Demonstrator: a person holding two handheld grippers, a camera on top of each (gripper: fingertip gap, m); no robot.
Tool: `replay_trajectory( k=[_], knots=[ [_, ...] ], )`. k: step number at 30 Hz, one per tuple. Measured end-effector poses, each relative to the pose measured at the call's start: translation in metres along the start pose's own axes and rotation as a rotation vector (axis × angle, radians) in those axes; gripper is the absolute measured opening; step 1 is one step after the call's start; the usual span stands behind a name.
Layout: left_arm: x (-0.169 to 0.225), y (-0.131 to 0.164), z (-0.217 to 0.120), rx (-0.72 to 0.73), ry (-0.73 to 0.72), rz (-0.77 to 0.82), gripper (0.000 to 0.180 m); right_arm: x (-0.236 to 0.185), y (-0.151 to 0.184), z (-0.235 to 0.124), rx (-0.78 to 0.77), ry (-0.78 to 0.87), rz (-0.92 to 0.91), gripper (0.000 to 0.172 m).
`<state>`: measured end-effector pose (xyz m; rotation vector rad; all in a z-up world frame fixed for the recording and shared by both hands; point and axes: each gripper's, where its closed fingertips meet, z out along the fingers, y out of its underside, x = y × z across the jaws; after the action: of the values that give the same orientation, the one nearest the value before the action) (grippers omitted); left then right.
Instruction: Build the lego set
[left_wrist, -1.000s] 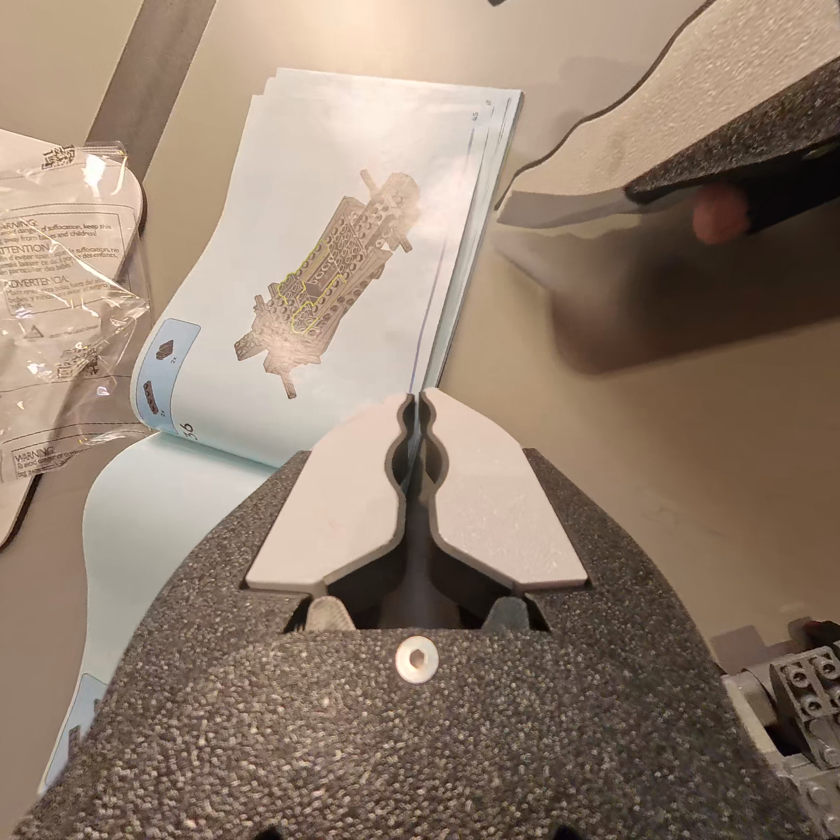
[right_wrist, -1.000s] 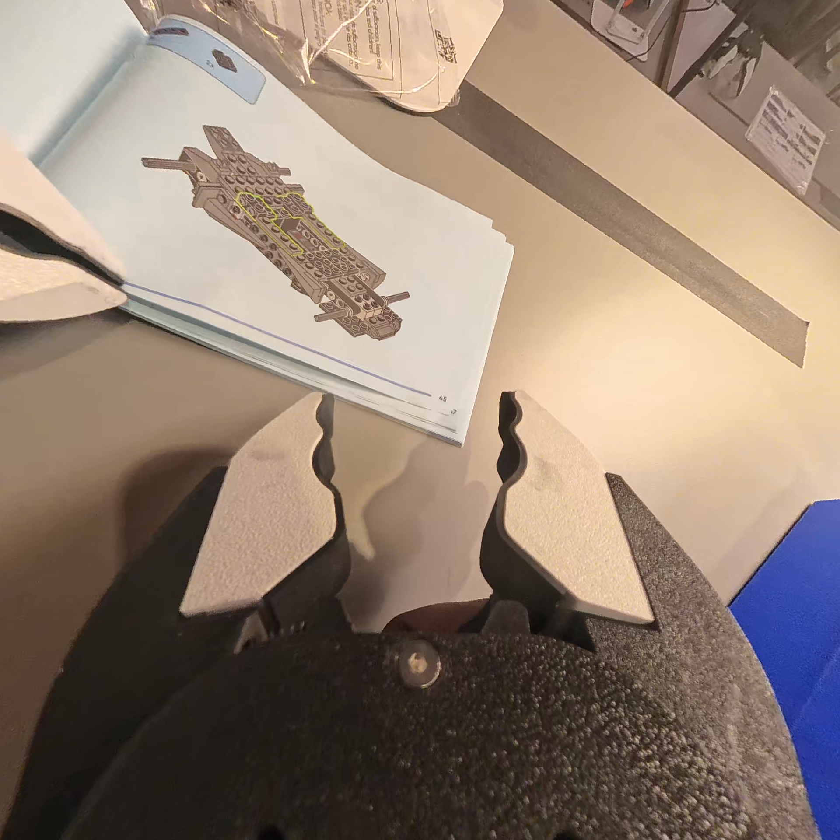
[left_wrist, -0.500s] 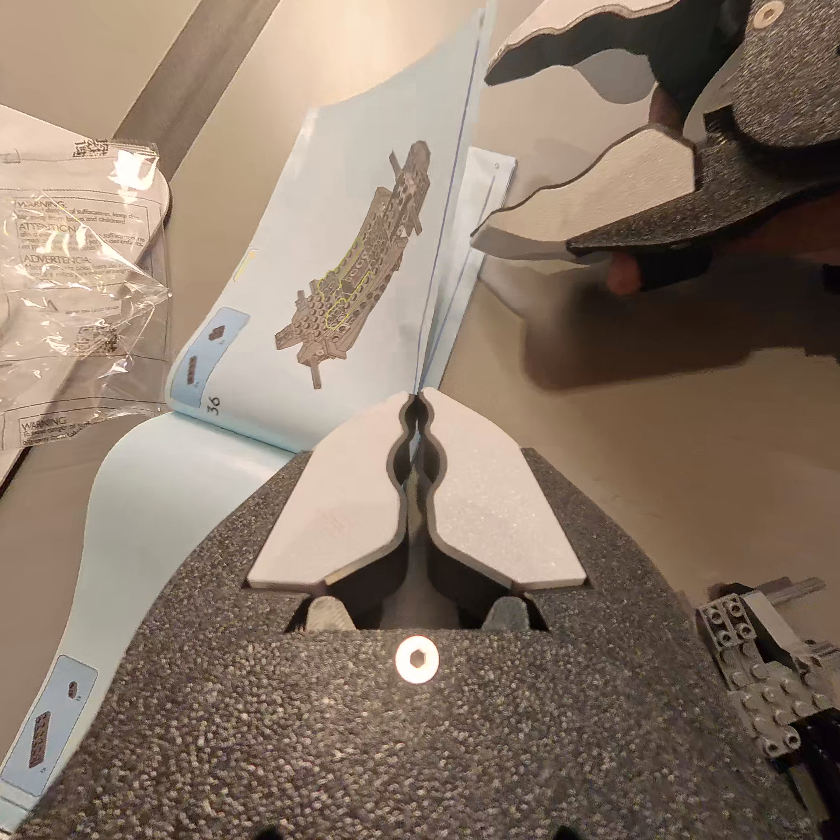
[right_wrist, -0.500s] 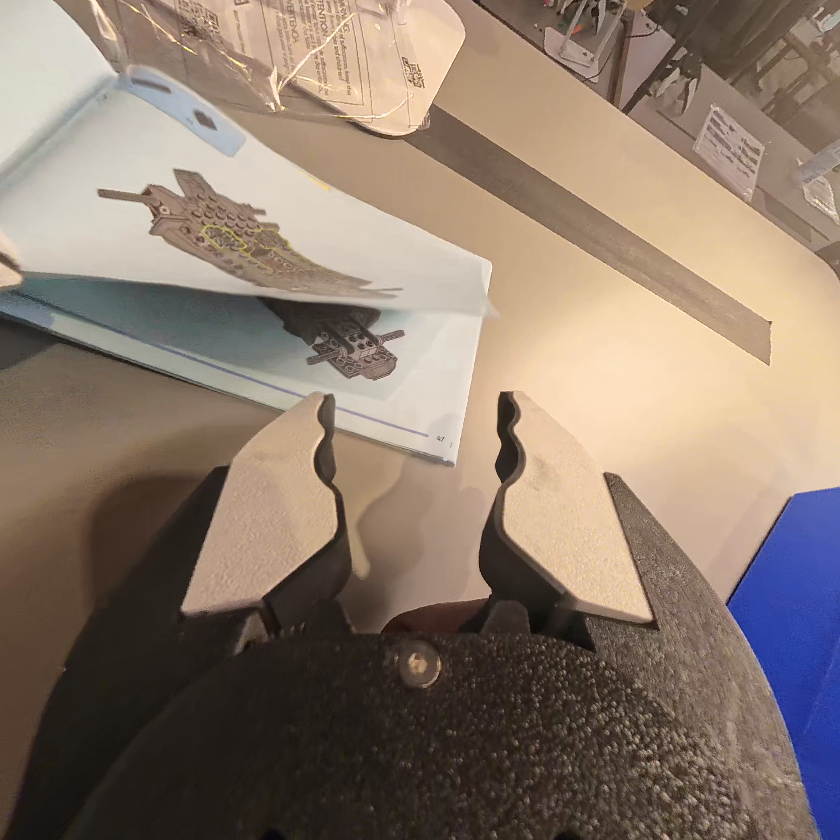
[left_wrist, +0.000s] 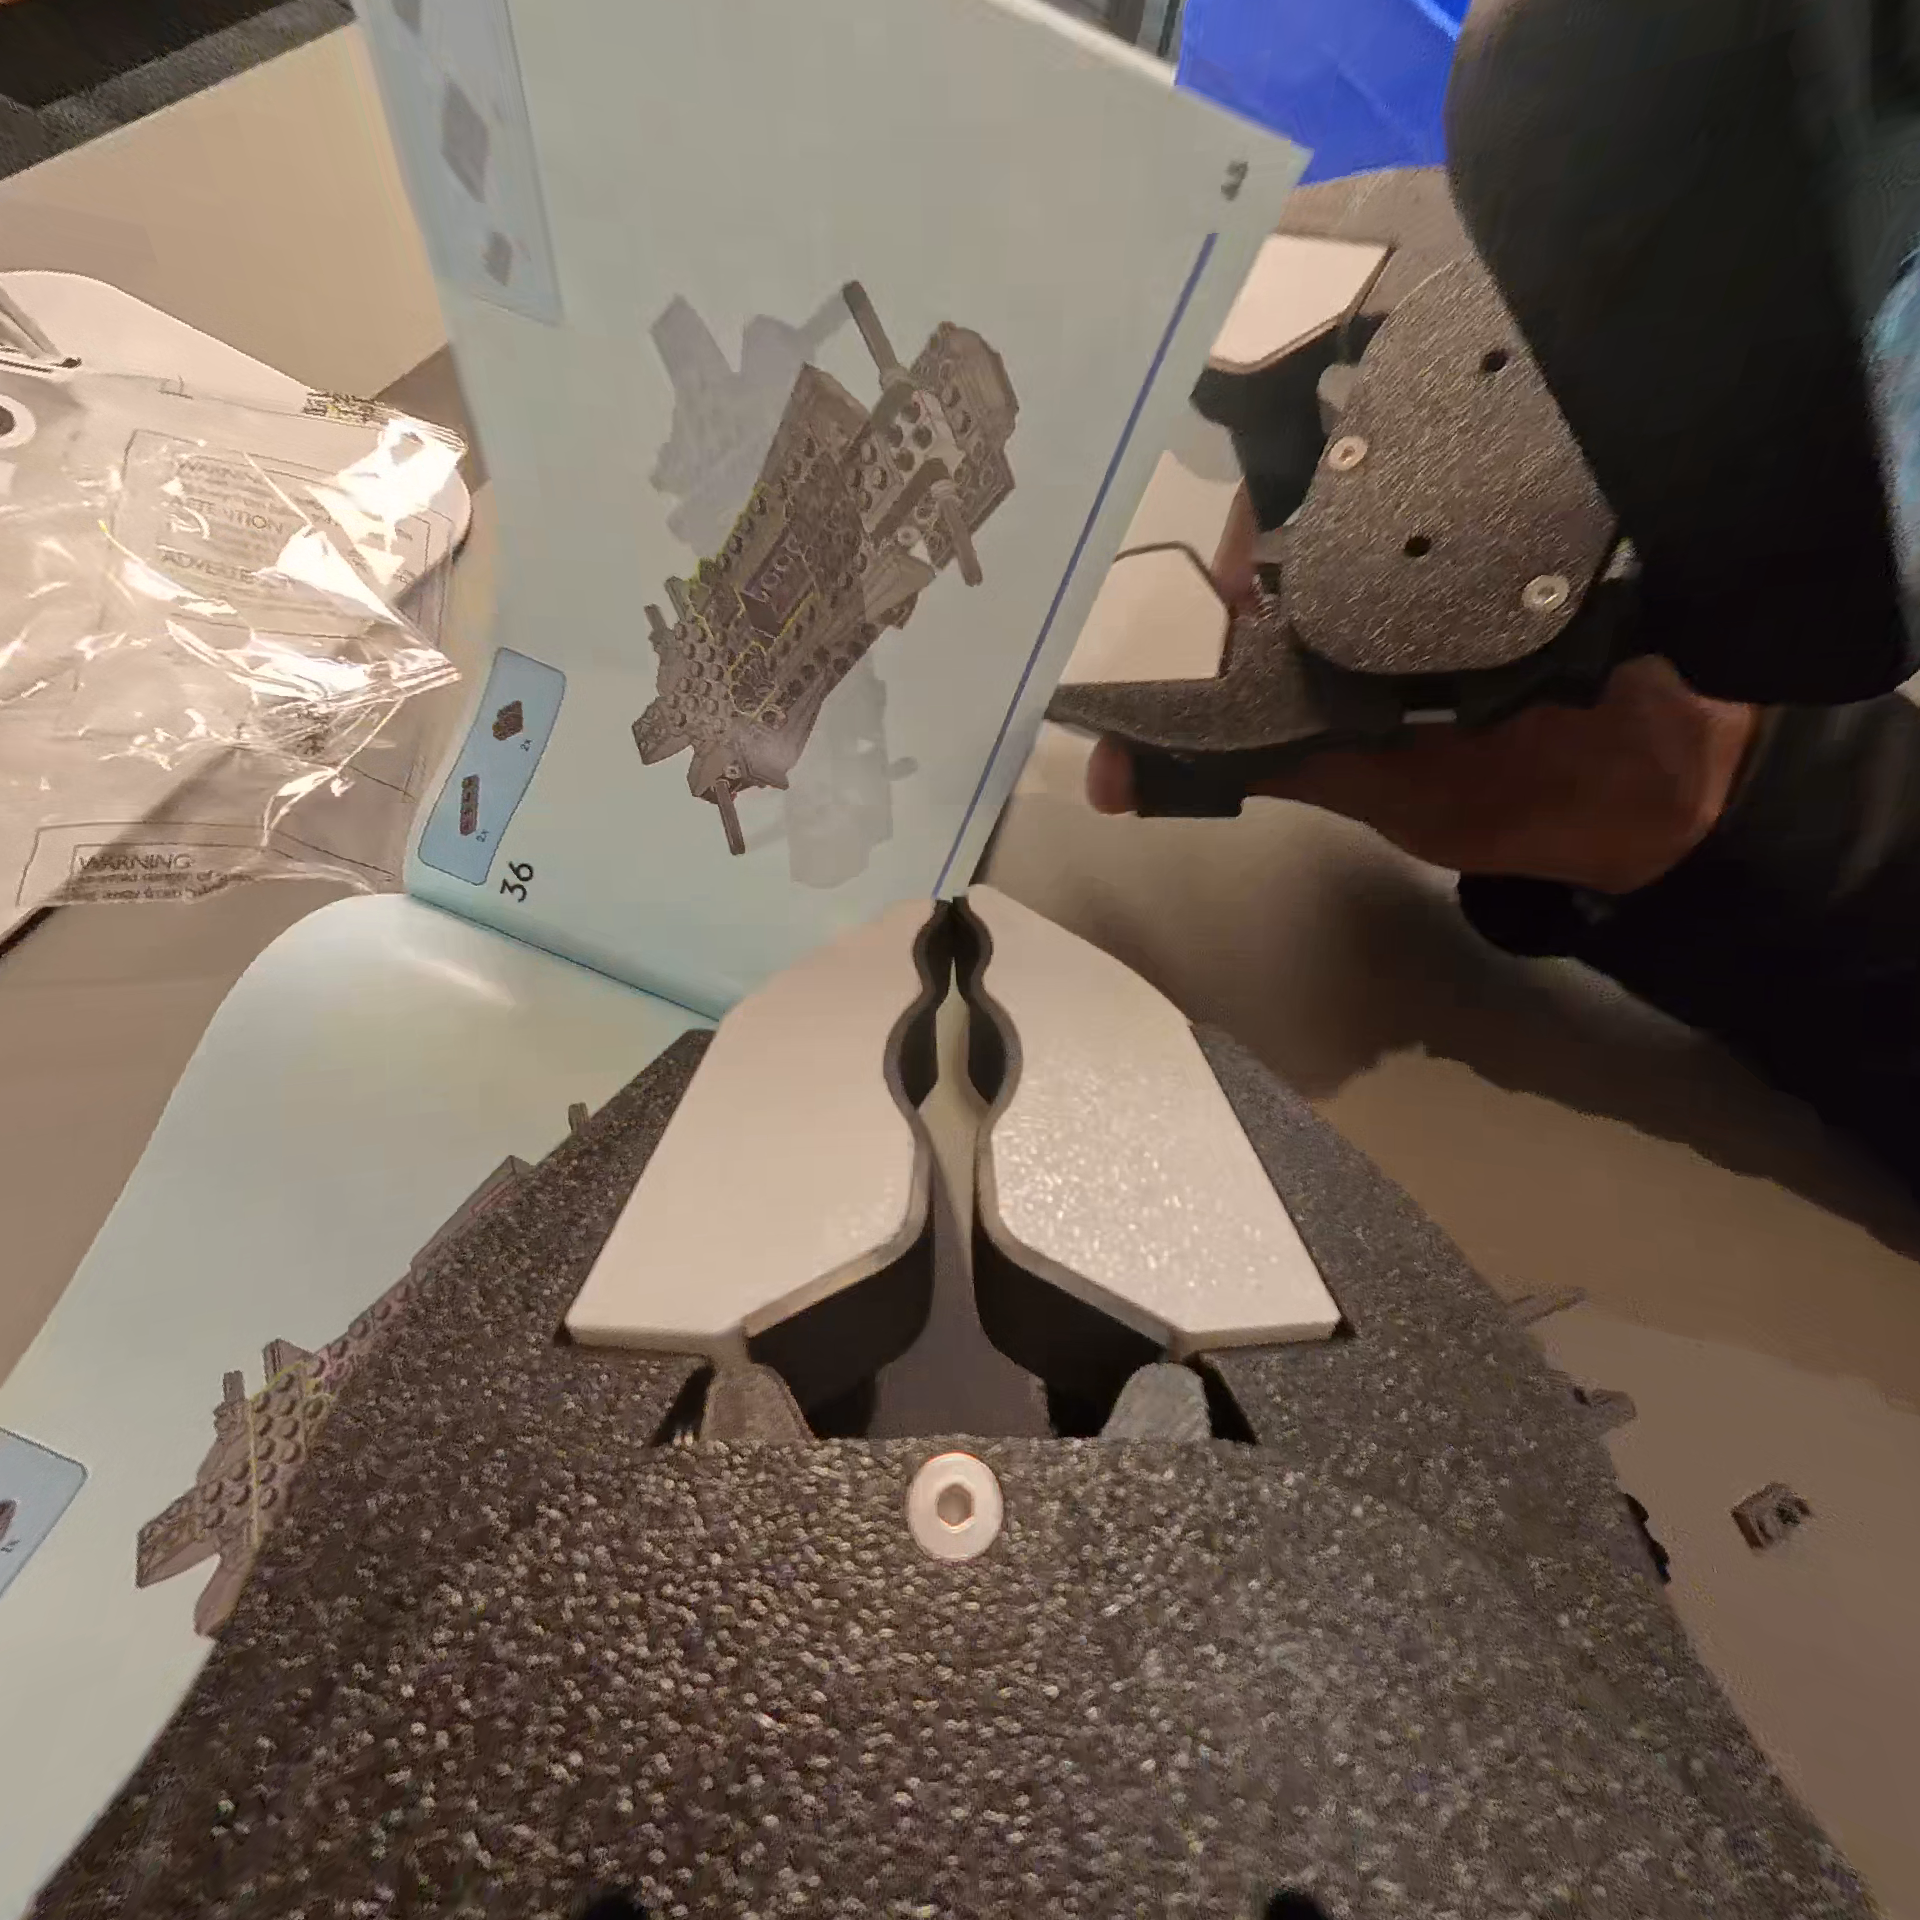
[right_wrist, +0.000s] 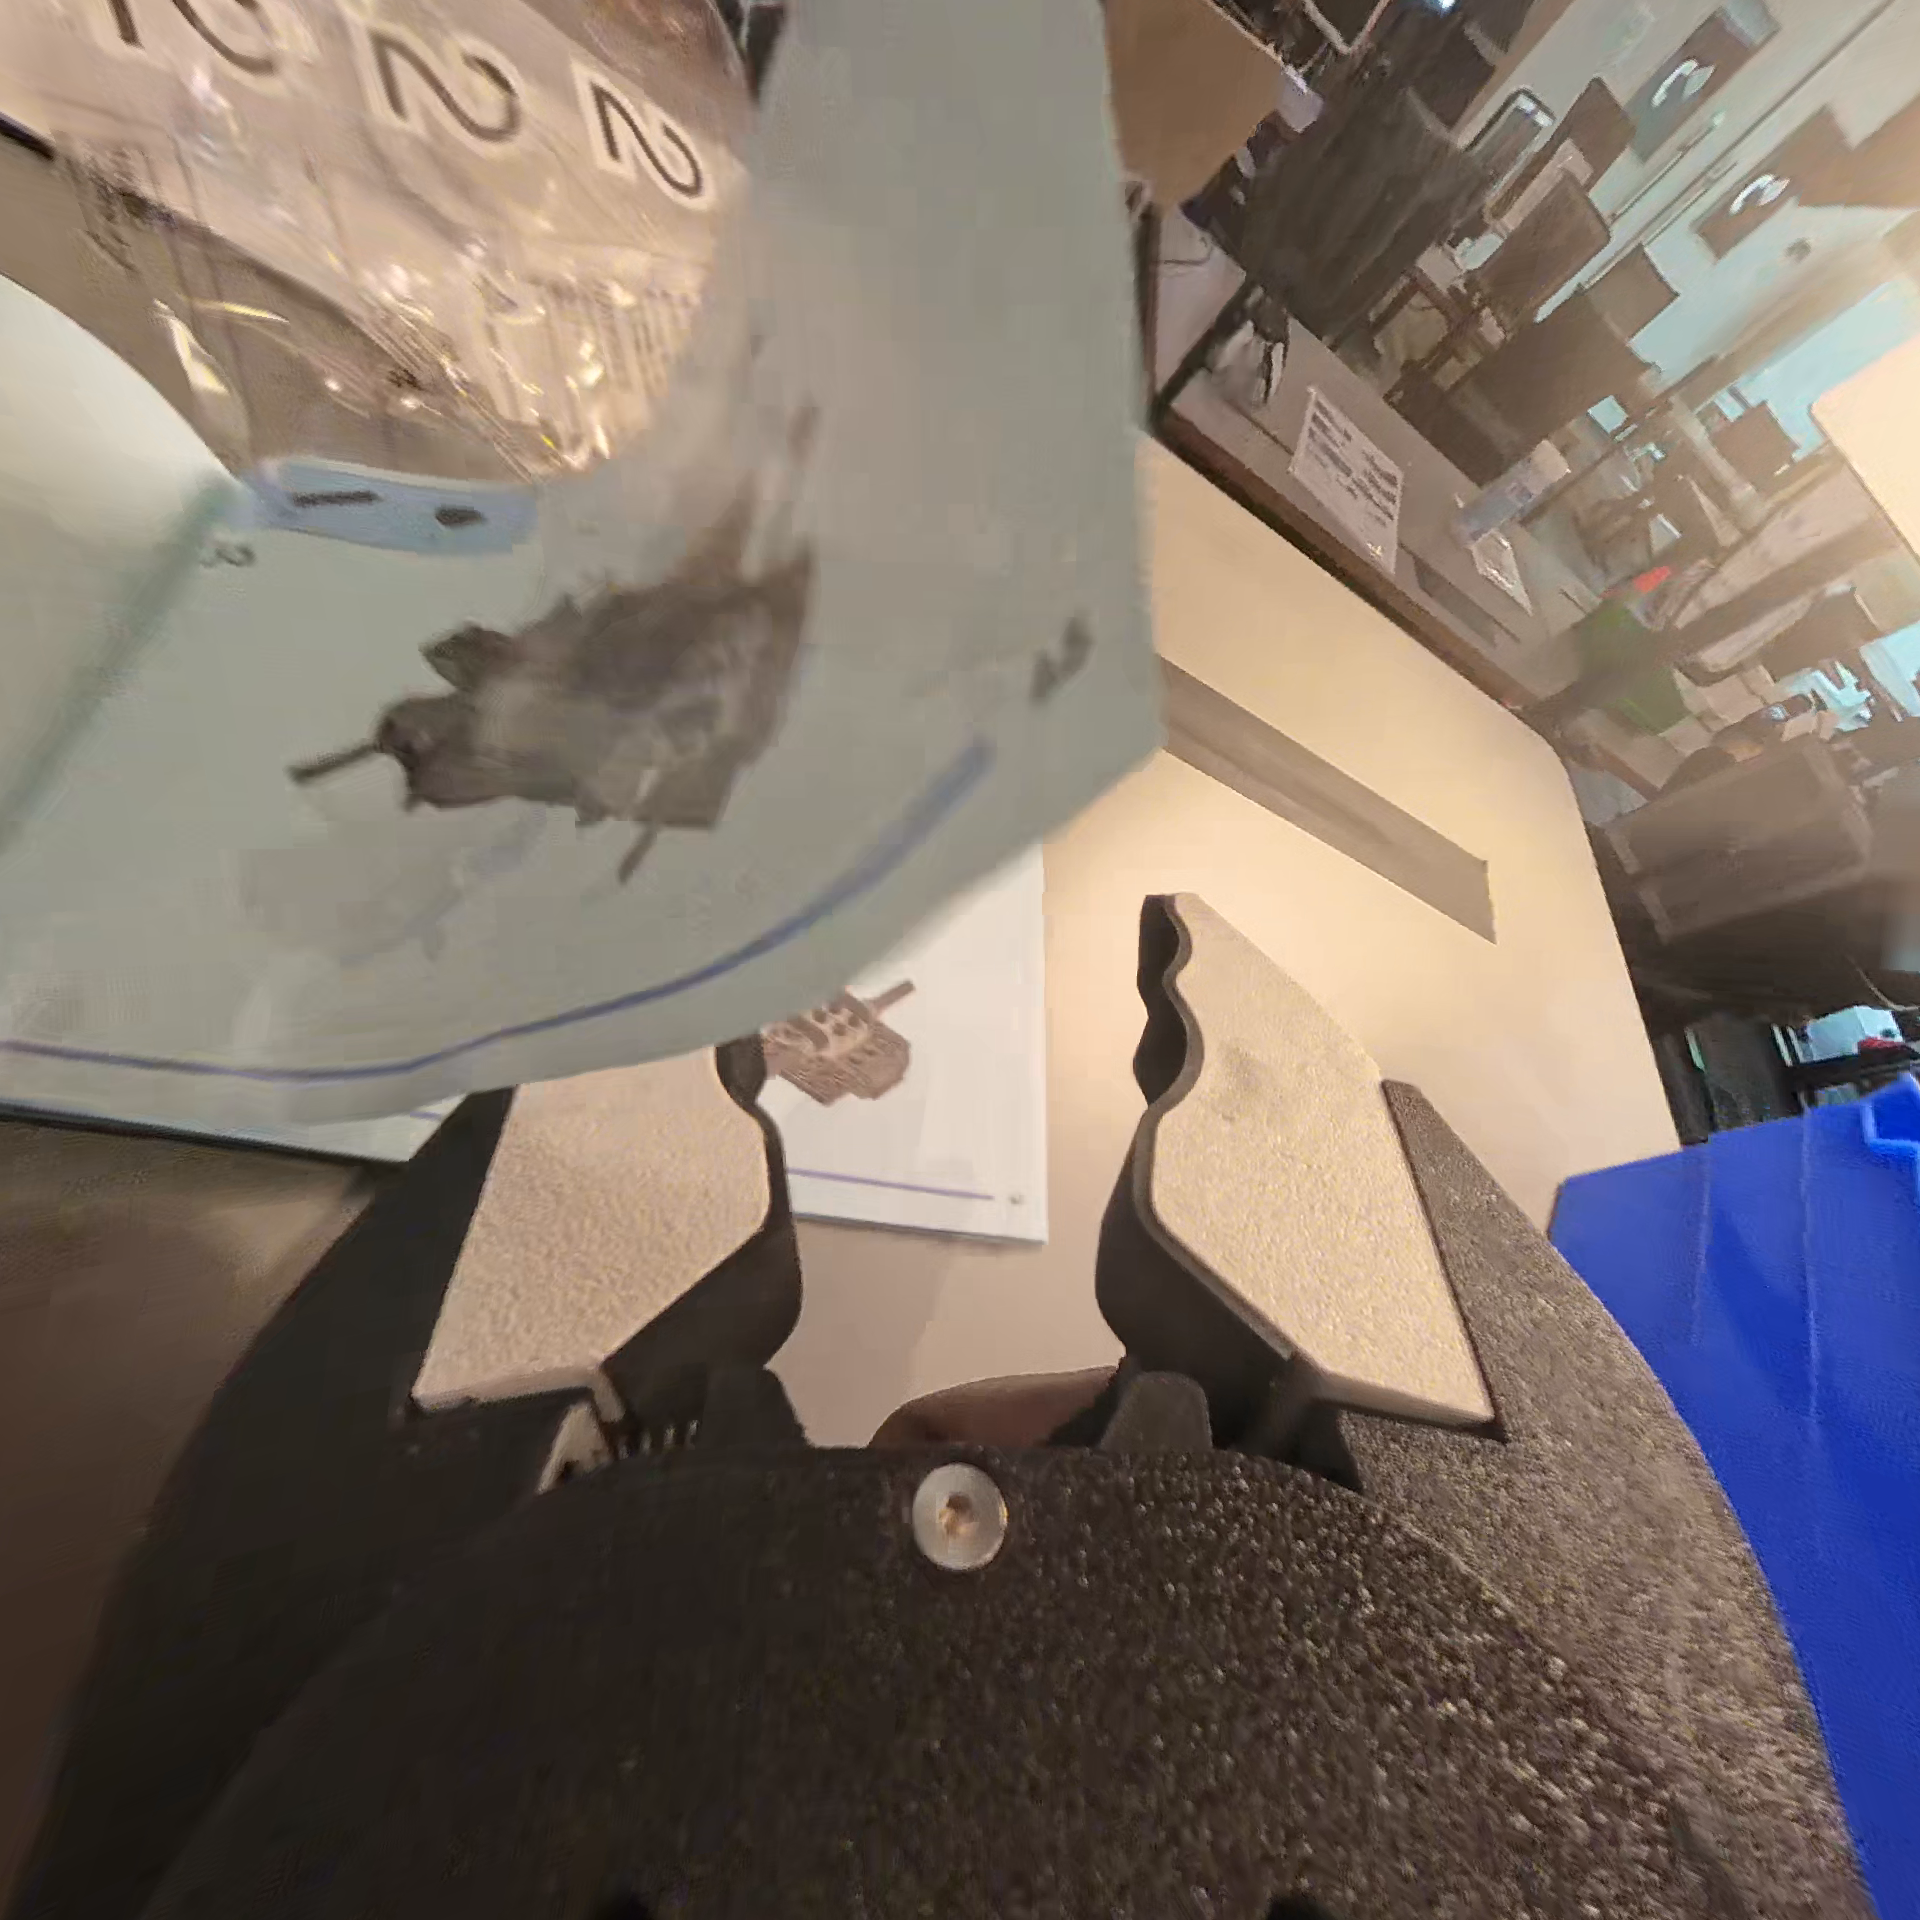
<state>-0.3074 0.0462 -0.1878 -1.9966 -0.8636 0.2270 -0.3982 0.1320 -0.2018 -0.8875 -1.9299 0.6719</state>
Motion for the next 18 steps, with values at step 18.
replay_trajectory(
  k=[18],
  knots=[
    [-0.029, 0.005, -0.047, 0.181, 0.242, -0.31, 0.064, -0.085, -0.041, -0.007, 0.141, -0.194, -0.024, 0.074]
  ],
)
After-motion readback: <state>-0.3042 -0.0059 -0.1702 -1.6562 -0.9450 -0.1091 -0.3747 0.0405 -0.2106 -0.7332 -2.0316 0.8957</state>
